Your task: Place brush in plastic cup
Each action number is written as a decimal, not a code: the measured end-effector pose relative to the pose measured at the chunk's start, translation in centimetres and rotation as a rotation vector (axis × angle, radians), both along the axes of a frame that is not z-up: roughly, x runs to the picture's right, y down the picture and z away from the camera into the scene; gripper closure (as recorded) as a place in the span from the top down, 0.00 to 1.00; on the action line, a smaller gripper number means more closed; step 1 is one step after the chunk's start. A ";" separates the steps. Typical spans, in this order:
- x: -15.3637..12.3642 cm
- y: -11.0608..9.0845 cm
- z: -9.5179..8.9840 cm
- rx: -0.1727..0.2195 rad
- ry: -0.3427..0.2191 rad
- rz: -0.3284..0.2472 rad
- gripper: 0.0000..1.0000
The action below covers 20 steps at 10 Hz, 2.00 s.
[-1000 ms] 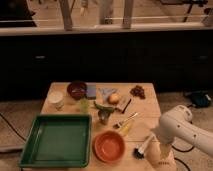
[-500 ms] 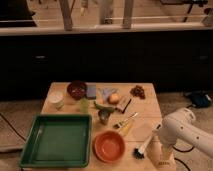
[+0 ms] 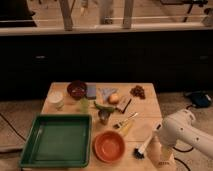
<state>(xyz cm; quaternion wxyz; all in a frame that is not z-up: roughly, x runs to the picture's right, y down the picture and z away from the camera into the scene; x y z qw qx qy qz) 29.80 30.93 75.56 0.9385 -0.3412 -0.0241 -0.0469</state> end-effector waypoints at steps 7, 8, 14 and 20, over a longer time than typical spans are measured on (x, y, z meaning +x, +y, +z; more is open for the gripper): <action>-2.1 -1.3 -1.2 0.037 -0.119 -0.038 0.80; -2.6 -1.4 -1.1 0.038 -0.145 -0.051 0.80; -4.6 -0.7 1.0 -0.014 -0.234 -0.128 0.74; -5.2 -0.4 2.3 -0.046 -0.270 -0.160 0.14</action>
